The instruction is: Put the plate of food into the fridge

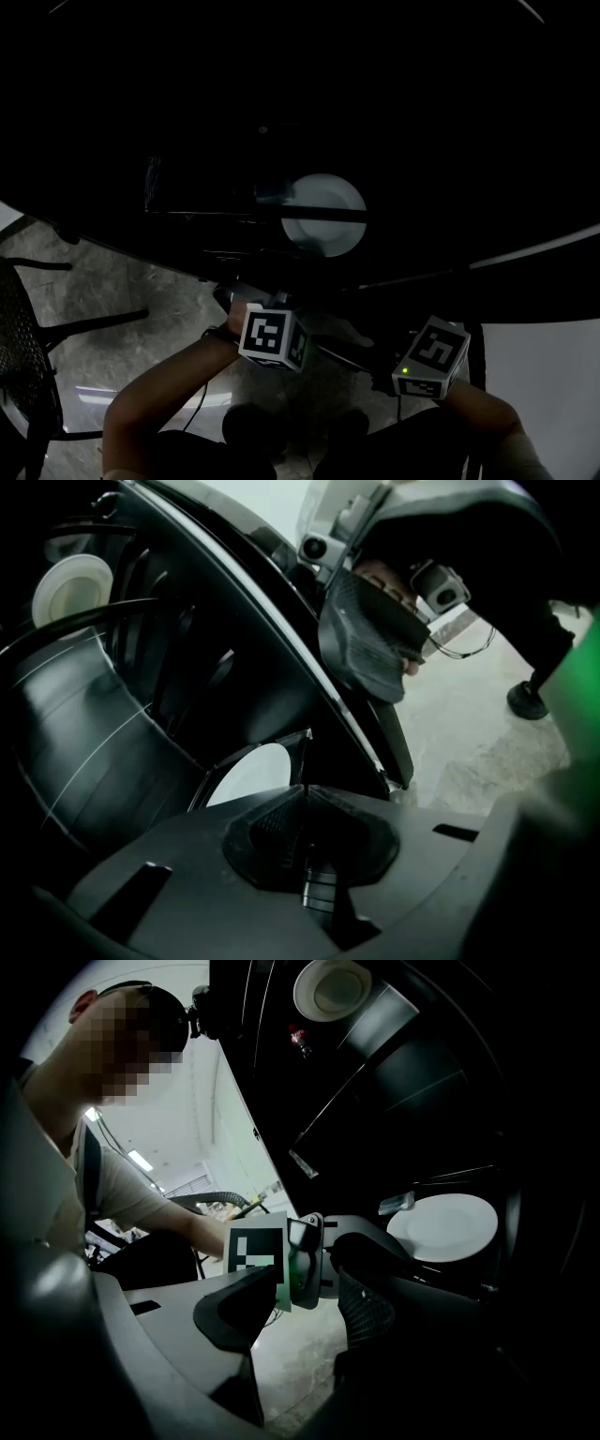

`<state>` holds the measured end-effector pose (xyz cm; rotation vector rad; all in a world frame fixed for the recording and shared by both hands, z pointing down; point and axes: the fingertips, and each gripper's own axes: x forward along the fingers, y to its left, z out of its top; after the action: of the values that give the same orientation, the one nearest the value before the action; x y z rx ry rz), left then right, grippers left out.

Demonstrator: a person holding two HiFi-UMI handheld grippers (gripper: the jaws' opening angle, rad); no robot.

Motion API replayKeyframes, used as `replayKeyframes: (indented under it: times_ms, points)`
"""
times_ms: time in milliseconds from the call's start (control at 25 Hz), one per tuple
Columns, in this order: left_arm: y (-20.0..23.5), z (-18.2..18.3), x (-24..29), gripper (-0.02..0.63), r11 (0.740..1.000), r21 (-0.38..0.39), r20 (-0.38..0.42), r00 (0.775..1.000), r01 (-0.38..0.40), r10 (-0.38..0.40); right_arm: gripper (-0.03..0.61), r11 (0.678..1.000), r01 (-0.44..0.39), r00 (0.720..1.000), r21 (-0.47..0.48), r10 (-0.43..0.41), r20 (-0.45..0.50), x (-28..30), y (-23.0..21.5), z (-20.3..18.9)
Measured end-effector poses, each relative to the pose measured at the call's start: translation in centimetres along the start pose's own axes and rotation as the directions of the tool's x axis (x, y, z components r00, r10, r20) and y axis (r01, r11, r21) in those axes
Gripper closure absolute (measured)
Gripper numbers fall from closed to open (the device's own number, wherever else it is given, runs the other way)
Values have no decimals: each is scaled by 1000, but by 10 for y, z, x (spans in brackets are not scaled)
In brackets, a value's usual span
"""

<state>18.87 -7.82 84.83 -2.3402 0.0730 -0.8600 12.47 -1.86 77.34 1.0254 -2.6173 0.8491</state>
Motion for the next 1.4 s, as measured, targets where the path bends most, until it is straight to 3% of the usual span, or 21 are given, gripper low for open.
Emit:
replayKeyframes:
  times_ms: [120, 320, 480, 680, 720, 800, 1080, 1280, 1400]
  points:
    - [1, 6, -3, 591, 1000, -11, 13, 1000, 5, -5, 359, 1000, -4, 1000, -5, 4, -1, -1, 3, 0]
    - [2, 30, -37, 591, 999, -30, 104, 994, 19, -16, 359, 1000, 8, 1000, -23, -7, 10, -8, 3, 3]
    - [24, 38, -52, 591, 998, -28, 156, 986, -51, 55, 359, 1000, 3, 1000, -17, -3, 16, -6, 4, 4]
    - [51, 18, -61, 589, 990, -67, 125, 984, -121, 129, 359, 998, -41, 999, -52, 40, -8, -1, 16, 1]
    - [55, 12, -61, 574, 988, -87, 111, 985, -126, 135, 359, 998, -45, 999, -50, 44, -11, 0, 17, 1]
    - [67, 0, -58, 449, 979, -156, 85, 985, -133, 147, 359, 998, -49, 999, -47, 48, -14, 1, 17, 0]
    - [117, -32, -43, 382, 888, -420, 20, 976, -187, 215, 359, 996, -63, 998, -66, 63, -14, 4, 20, 3]
    - [127, -52, -33, 323, 835, -503, -37, 970, -225, 239, 359, 997, -62, 998, -53, 61, -14, -2, 17, 1]
    - [133, -67, -25, 291, 788, -564, -79, 967, -245, 244, 359, 996, -73, 997, -48, 73, -4, -1, 16, 2]
